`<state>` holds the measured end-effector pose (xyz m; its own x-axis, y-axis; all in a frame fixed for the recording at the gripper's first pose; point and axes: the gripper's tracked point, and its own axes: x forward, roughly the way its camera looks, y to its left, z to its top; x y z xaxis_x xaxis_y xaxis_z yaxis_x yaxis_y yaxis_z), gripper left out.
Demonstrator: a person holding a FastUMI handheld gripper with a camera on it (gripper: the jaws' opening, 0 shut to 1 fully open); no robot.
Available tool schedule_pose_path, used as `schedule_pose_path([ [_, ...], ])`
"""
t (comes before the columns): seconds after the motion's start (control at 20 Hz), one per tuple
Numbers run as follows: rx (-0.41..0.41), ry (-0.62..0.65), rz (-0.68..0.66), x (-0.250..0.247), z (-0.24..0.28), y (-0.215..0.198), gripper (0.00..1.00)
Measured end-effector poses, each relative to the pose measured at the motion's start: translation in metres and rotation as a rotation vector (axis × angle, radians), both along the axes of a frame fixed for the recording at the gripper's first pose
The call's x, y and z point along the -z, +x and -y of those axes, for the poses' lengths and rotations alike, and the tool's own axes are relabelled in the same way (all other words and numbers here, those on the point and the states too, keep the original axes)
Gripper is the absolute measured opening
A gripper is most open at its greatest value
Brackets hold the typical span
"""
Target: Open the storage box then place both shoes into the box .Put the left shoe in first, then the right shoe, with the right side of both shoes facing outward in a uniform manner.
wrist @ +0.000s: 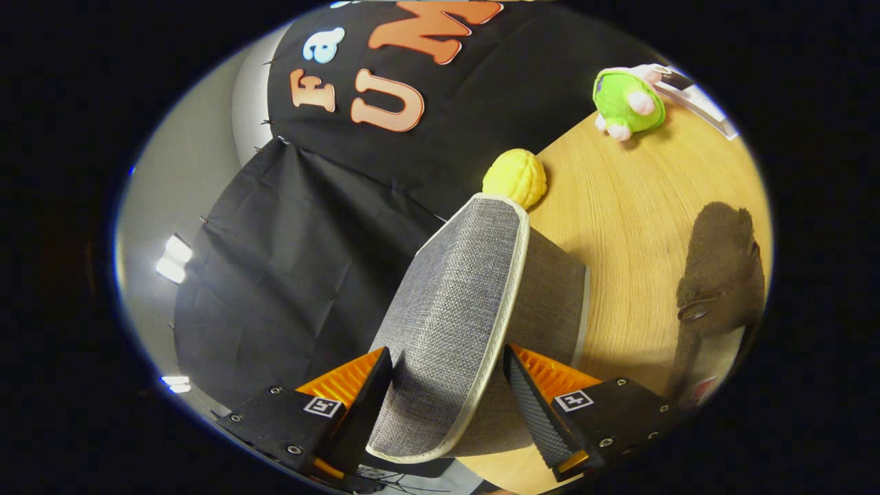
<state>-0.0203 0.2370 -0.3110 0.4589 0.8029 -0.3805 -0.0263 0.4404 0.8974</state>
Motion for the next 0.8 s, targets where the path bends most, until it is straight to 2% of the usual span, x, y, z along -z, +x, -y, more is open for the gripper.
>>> schedule_pose_path([
  [0.1,0.016,-0.016,-0.013,0.0,0.007,0.004,0.94],
  [0.25,0.09,-0.011,0.026,-0.016,0.024,0.018,0.81],
  [0.3,0.111,0.002,0.047,-0.024,0.029,0.021,0.79],
  [0.4,0.111,0.013,0.059,-0.028,0.03,0.022,0.71],
  [0.5,0.096,-0.004,0.059,-0.024,0.029,0.02,0.59],
  [0.55,0.095,-0.019,0.06,-0.02,0.029,0.02,0.47],
  [0.6,0.105,-0.045,0.057,-0.015,0.03,0.023,0.41],
  [0.7,0.135,-0.05,0.06,-0.015,0.034,0.029,0.22],
  [0.8,0.182,-0.038,0.08,-0.025,0.036,0.04,0.16],
])
